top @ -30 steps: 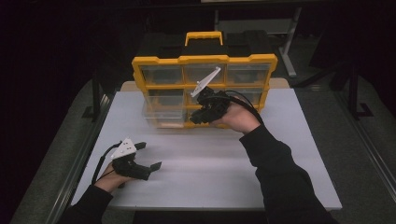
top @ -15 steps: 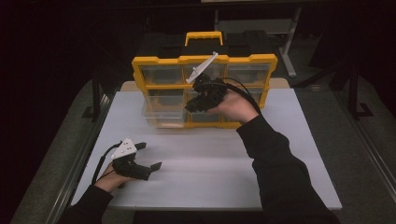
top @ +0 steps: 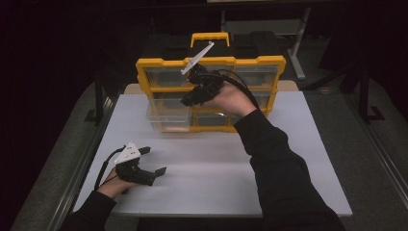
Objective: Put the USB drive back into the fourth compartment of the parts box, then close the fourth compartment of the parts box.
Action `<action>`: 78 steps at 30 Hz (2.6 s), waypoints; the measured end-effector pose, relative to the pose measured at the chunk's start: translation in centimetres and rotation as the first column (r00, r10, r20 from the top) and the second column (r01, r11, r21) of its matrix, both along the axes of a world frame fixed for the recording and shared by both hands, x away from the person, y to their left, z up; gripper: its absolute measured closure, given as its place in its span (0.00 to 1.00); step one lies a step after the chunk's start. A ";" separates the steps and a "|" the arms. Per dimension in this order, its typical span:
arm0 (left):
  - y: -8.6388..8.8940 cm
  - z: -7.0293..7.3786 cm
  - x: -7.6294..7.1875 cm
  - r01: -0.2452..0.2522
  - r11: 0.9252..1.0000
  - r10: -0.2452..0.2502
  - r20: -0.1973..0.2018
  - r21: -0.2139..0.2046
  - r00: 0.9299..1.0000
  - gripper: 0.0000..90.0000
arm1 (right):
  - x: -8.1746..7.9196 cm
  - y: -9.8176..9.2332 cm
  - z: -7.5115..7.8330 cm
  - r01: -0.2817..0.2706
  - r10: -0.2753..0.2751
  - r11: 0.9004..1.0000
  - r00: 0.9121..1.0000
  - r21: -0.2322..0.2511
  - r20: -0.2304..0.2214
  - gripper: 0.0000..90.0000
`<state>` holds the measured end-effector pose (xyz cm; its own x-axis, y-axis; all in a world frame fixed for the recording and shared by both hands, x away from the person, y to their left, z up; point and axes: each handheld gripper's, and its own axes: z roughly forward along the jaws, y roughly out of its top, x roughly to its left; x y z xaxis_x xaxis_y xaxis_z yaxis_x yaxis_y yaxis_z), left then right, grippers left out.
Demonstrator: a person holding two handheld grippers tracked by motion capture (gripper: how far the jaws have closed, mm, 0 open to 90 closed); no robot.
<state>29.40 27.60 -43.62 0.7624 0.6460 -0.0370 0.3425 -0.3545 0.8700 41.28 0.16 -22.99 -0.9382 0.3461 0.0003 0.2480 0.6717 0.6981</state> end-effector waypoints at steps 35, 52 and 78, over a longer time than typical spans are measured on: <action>0.1 0.0 0.1 0.002 1.000 -0.002 -0.001 -0.010 1.000 0.00 | 2.6 5.4 -3.4 -0.020 0.010 0.993 0.996 -0.119 -0.087 0.93; 0.1 0.0 0.0 0.001 1.000 -0.001 -0.001 -0.008 1.000 0.00 | 1.3 3.4 -1.2 -0.032 0.031 0.999 0.996 -0.013 -0.085 0.99; 0.2 0.1 0.0 -0.003 1.000 0.003 0.001 -0.010 1.000 0.00 | -3.1 4.0 -2.5 -0.128 0.129 0.992 0.989 0.018 -0.071 0.99</action>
